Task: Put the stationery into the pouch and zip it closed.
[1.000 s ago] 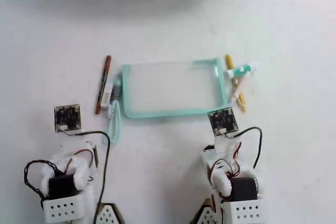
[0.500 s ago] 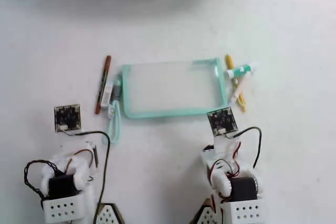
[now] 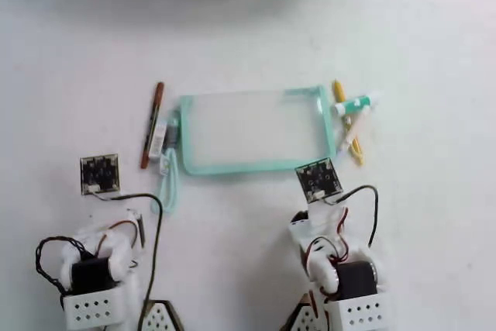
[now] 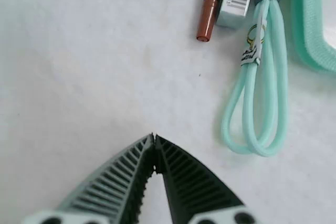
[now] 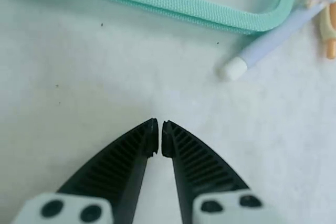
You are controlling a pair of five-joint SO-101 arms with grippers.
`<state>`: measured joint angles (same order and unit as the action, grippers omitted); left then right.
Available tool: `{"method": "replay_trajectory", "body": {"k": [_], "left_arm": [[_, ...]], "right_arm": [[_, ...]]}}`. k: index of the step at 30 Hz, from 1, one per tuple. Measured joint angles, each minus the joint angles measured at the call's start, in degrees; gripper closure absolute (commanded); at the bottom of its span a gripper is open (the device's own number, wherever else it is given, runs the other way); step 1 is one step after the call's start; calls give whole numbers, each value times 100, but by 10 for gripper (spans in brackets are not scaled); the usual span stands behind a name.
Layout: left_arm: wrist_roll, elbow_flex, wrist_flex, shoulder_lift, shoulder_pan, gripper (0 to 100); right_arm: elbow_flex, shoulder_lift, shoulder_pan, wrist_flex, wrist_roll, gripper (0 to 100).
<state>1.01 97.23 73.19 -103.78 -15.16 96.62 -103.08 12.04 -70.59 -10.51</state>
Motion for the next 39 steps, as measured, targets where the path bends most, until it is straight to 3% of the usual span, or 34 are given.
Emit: {"method": "replay_trajectory", "body": {"k": [35,39], "left_arm": [[-44,0,0,0,0,973],[-44,0,-281,0,114,973]], "right_arm": [[0,0,0,-202,0,974],[0,0,0,-202,0,974]]}}
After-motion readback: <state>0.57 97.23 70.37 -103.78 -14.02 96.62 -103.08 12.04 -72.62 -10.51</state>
